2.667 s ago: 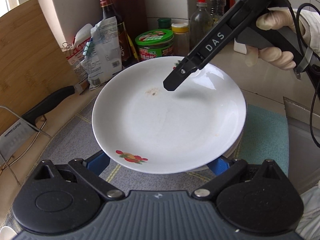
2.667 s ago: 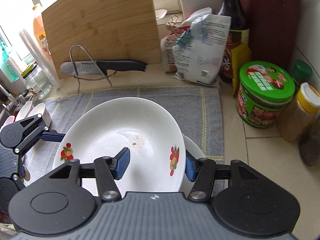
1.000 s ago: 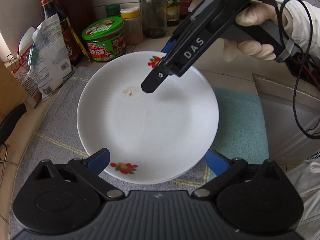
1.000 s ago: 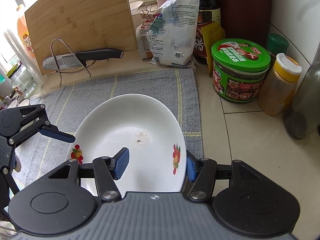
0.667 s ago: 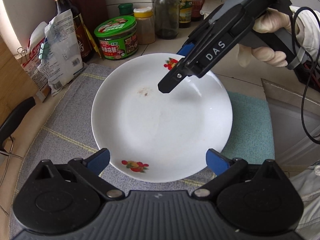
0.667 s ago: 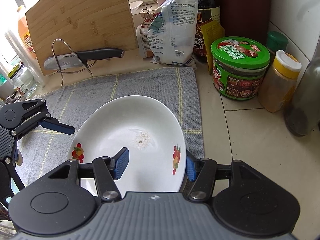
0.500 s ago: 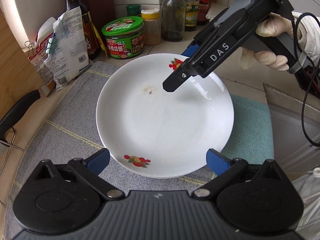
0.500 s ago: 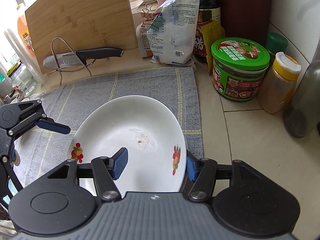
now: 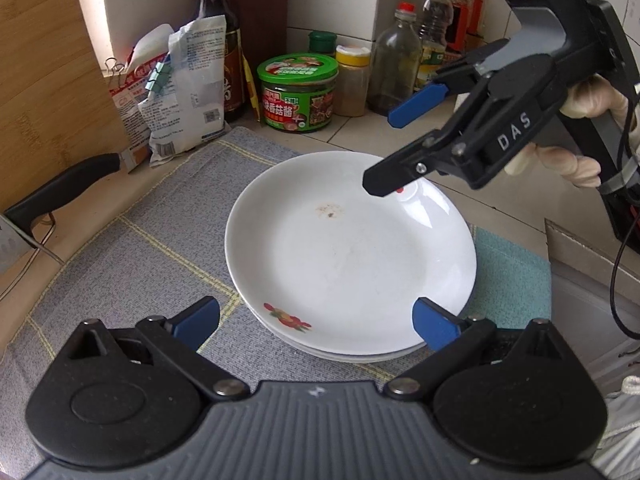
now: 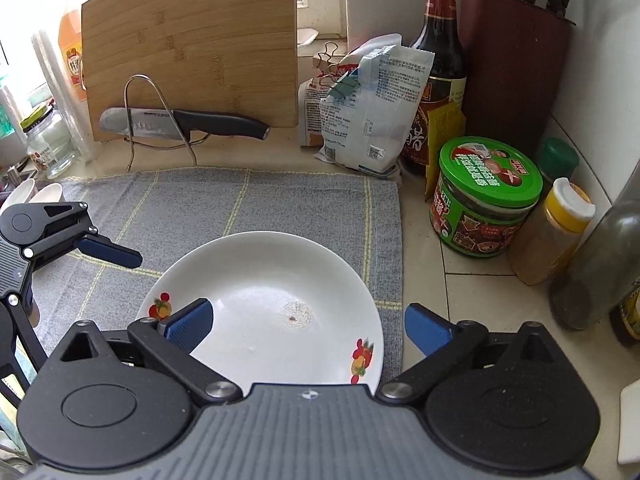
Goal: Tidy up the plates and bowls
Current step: 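Lower the flat plate onto the stack and open the right gripper, then move the right tool toward the white bowls on the towel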
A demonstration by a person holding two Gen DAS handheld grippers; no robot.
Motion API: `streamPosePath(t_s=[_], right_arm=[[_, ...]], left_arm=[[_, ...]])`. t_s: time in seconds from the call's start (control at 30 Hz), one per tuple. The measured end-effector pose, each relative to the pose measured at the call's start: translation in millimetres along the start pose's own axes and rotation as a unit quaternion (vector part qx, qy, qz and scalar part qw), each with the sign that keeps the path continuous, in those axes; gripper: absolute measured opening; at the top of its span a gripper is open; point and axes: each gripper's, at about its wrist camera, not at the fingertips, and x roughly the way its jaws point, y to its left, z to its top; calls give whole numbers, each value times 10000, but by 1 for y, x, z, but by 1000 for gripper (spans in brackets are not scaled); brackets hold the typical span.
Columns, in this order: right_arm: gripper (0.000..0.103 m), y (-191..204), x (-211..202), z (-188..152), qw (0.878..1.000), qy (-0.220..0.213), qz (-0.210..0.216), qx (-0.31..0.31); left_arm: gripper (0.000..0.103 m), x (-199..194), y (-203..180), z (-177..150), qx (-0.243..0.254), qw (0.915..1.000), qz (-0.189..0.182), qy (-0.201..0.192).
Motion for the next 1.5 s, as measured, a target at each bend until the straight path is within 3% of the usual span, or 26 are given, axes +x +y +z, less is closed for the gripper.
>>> streamPosePath(t_s=[0.1, 0.3, 0.5, 0.67, 0.93, 1.3, 1.5], right_arm=[[103, 7, 4, -3, 9998, 50, -170, -84], [103, 18, 6, -10, 9990, 59, -425, -125], [103, 28, 2, -11, 9983, -98, -569, -82], [103, 40, 0, -16, 9960, -292, -794, -294], [103, 47, -3, -17, 9959, -455, -687, -376], [103, 62, -5, -22, 9947, -484, -852, -320], [103, 90, -8, -31, 9939, -527, -971, -27]], left_arm=[[102, -3, 3, -3, -236, 9996, 81, -104], [102, -14, 6, -9, -579, 9958, 615, -342], [102, -33, 4, -17, -859, 9850, 1320, -707], [102, -44, 0, -25, -1123, 9771, 1643, -753], [102, -55, -15, -35, -1326, 9723, 1787, -716], [102, -71, -27, -47, -1280, 9746, 1638, -835], [102, -95, -21, -75, -1260, 9759, 1540, -891]])
